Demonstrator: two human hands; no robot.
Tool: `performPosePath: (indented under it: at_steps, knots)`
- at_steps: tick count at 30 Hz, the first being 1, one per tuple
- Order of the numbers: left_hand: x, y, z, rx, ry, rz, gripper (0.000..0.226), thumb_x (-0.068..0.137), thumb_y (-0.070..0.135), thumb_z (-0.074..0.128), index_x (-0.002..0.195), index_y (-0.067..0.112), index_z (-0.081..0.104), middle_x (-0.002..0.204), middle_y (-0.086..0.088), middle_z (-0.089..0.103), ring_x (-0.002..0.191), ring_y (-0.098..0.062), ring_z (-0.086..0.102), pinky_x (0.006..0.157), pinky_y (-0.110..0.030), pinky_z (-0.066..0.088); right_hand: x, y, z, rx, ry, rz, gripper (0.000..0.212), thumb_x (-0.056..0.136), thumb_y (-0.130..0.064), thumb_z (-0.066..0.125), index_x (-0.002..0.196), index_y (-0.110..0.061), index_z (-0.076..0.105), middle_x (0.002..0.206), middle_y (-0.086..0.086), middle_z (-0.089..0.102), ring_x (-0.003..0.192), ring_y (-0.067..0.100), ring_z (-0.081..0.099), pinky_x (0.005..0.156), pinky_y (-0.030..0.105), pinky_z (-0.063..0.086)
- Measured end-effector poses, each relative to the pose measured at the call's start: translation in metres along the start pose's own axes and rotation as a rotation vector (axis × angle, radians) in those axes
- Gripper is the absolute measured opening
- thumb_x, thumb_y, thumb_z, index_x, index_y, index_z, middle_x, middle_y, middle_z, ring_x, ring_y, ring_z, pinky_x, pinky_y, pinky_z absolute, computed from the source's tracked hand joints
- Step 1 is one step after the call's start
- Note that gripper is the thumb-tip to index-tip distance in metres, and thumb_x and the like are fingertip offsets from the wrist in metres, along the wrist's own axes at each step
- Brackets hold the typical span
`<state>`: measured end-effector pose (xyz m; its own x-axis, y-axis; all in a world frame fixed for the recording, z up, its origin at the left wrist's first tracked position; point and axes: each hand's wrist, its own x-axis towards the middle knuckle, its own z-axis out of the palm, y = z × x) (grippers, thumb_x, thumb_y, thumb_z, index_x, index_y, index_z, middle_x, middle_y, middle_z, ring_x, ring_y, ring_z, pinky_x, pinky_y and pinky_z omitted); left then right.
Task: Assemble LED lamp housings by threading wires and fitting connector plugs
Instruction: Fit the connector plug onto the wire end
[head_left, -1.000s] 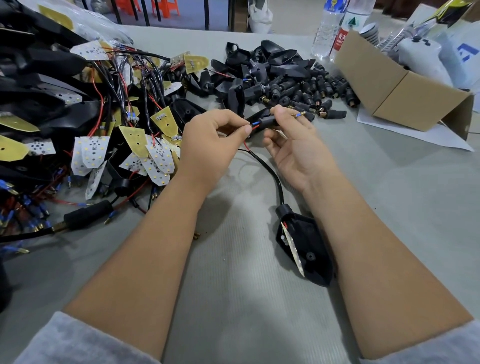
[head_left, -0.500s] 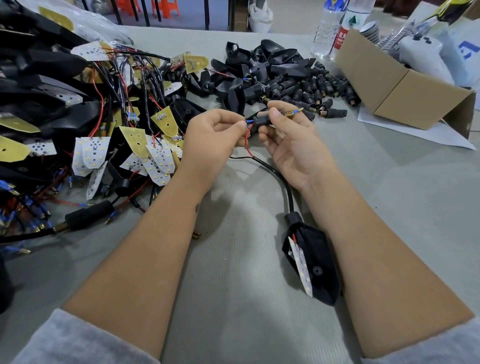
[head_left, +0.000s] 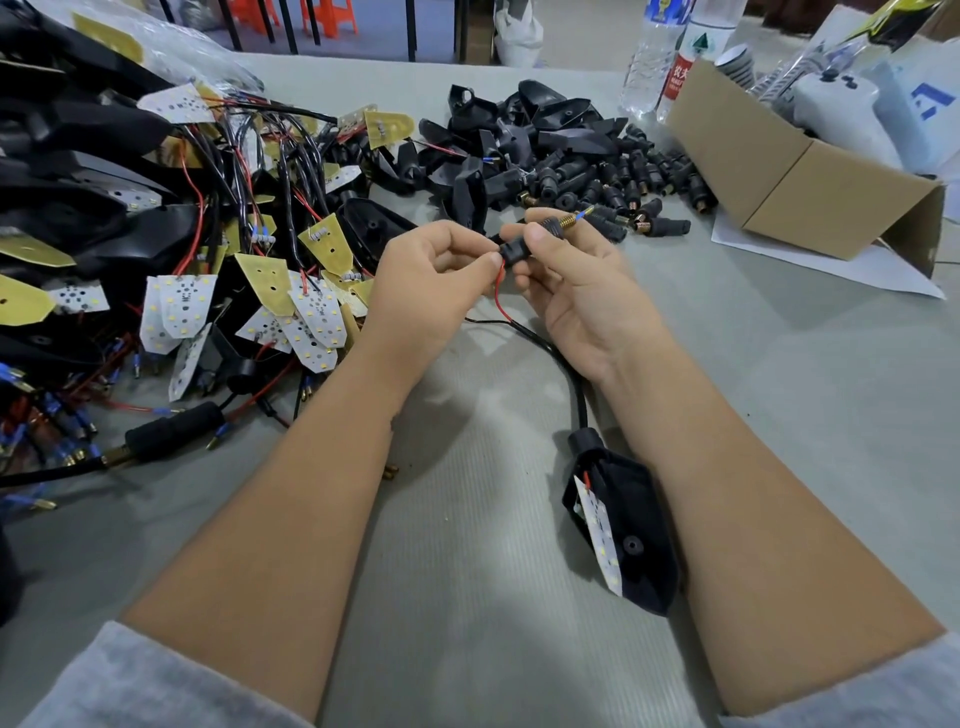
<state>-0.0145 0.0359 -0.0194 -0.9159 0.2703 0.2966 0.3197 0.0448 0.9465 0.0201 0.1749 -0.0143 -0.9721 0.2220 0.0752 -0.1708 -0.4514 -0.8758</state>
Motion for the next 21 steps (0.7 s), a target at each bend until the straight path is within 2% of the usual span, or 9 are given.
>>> performPosePath:
  at_steps: [3,6,10,14,17,21]
  knots:
    - [0.0016,-0.0003,-0.0001,0.005,0.005,-0.003,0.009,0.089,0.008,0.067,0.086,0.016,0.07,0.071,0.005,0.069,0.067,-0.004,0.062,0.067,-0.018,0.048,-0.0009,-0.0012,-0.0006,0.02,-0.03,0.025,0.016,0.096,0.0,0.052,0.1,-0.013,0.06,0.087,0.006,0.07,0.064,0.012,0.055,0.067,0.021,0.052]
    - [0.0036,0.0004,0.0002,-0.051,0.034,-0.053,0.014,0.092,0.008,0.061,0.087,0.016,0.071,0.07,0.006,0.069,0.066,-0.005,0.061,0.066,-0.021,0.05,-0.0007,-0.0019,-0.0006,0.036,-0.019,0.041,0.019,0.095,0.0,0.053,0.102,-0.015,0.063,0.079,0.004,0.065,0.068,0.014,0.057,0.071,0.022,0.052]
    - [0.005,-0.0019,0.0007,-0.071,0.063,-0.104,0.012,0.092,0.009,0.061,0.081,0.012,0.065,0.076,-0.003,0.07,0.069,-0.01,0.062,0.069,-0.026,0.053,0.0003,-0.0028,0.0015,0.097,0.049,0.034,0.016,0.095,0.001,0.054,0.097,-0.011,0.062,0.071,0.001,0.065,0.061,0.01,0.059,0.065,0.019,0.052]
    - [0.0032,-0.0037,0.0001,-0.03,0.014,-0.022,0.01,0.091,0.011,0.066,0.081,0.011,0.068,0.076,-0.009,0.07,0.066,-0.015,0.06,0.069,-0.03,0.052,0.0007,0.0004,0.0034,0.049,0.033,0.032,0.012,0.095,0.003,0.052,0.092,-0.007,0.056,0.057,-0.003,0.061,0.058,0.011,0.057,0.062,0.021,0.05]
    - [0.0027,-0.0037,0.0001,-0.001,-0.004,0.022,0.012,0.091,0.012,0.067,0.08,0.015,0.07,0.071,-0.001,0.069,0.065,-0.012,0.059,0.068,-0.027,0.052,0.0007,0.0019,0.0037,0.015,0.003,0.029,0.012,0.094,0.005,0.052,0.095,-0.007,0.055,0.049,-0.007,0.056,0.06,0.013,0.053,0.067,0.025,0.046]
    - [0.0052,-0.003,0.0017,-0.025,0.031,-0.037,0.015,0.094,0.012,0.06,0.083,0.015,0.07,0.071,0.005,0.069,0.068,-0.007,0.062,0.072,-0.027,0.054,0.0011,0.0009,0.0036,0.046,0.064,0.012,0.014,0.092,0.005,0.056,0.096,-0.008,0.059,0.056,-0.005,0.058,0.056,0.008,0.056,0.064,0.023,0.049]
